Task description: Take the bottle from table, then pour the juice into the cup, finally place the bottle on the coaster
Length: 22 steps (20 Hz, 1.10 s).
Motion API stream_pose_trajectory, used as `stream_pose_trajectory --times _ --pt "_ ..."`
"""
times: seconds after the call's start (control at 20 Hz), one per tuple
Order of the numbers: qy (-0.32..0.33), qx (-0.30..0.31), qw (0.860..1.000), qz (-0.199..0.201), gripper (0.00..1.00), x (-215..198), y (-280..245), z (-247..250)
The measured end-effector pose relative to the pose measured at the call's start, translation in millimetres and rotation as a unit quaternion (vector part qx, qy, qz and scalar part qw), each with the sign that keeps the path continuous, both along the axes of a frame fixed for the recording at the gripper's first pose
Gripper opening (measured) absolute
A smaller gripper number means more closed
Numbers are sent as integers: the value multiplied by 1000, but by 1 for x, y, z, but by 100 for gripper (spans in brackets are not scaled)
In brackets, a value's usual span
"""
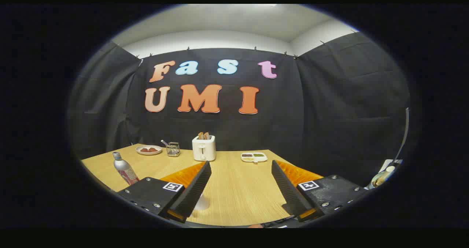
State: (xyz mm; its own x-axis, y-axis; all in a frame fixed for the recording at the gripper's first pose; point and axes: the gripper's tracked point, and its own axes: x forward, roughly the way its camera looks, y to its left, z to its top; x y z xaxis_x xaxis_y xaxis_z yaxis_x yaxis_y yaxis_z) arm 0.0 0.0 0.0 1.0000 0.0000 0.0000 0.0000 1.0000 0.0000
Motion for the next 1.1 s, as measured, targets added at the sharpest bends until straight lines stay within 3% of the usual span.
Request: stream_pose_trajectory --times 0.35,0.7,1.1 --pt "3 24 1000 6 98 6 20 -8" --pt "-6 50 999 12 98 -5 82 -15" --pt "-16 42 994 100 98 -27 196 -25"
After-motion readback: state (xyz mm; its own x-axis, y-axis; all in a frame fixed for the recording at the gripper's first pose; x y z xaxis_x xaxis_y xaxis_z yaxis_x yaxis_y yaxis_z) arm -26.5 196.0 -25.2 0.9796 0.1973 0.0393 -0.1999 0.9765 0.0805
